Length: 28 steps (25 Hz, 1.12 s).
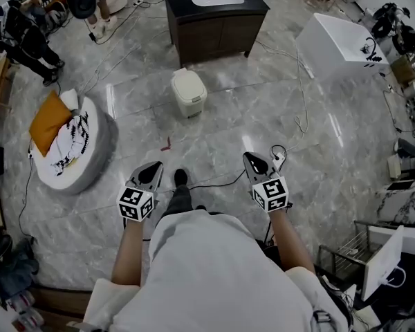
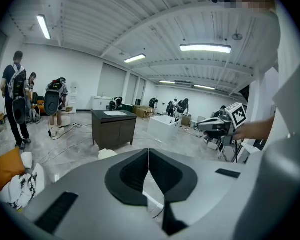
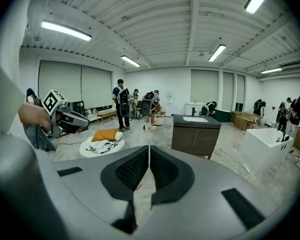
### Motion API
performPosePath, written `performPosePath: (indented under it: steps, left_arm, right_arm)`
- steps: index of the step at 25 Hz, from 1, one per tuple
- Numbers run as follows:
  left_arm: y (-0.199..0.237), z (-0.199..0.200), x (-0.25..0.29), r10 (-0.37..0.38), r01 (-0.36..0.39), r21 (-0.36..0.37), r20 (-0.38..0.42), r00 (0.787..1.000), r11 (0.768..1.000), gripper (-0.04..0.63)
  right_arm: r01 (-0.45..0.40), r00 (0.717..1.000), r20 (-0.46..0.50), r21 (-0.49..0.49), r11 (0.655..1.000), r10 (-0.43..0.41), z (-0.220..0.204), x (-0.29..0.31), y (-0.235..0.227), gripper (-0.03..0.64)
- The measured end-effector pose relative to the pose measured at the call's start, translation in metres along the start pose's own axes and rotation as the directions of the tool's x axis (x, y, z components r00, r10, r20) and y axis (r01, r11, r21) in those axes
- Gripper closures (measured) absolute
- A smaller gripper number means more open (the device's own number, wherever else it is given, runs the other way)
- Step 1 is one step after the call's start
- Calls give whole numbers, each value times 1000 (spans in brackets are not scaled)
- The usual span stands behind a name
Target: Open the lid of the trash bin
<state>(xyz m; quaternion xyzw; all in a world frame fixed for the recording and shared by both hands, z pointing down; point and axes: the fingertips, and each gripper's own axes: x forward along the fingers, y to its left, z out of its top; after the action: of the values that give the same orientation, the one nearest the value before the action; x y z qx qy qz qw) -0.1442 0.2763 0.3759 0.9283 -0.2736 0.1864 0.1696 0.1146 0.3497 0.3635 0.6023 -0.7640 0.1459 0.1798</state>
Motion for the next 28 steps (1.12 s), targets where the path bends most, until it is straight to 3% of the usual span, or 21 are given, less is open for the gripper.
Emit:
performPosePath:
  steps: [28]
  left_arm:
    - [157,72,113,-135,136,15,-54,989,991,577]
  right_arm:
    - [87,994,-68,31,996,-85,66,163,-34,584]
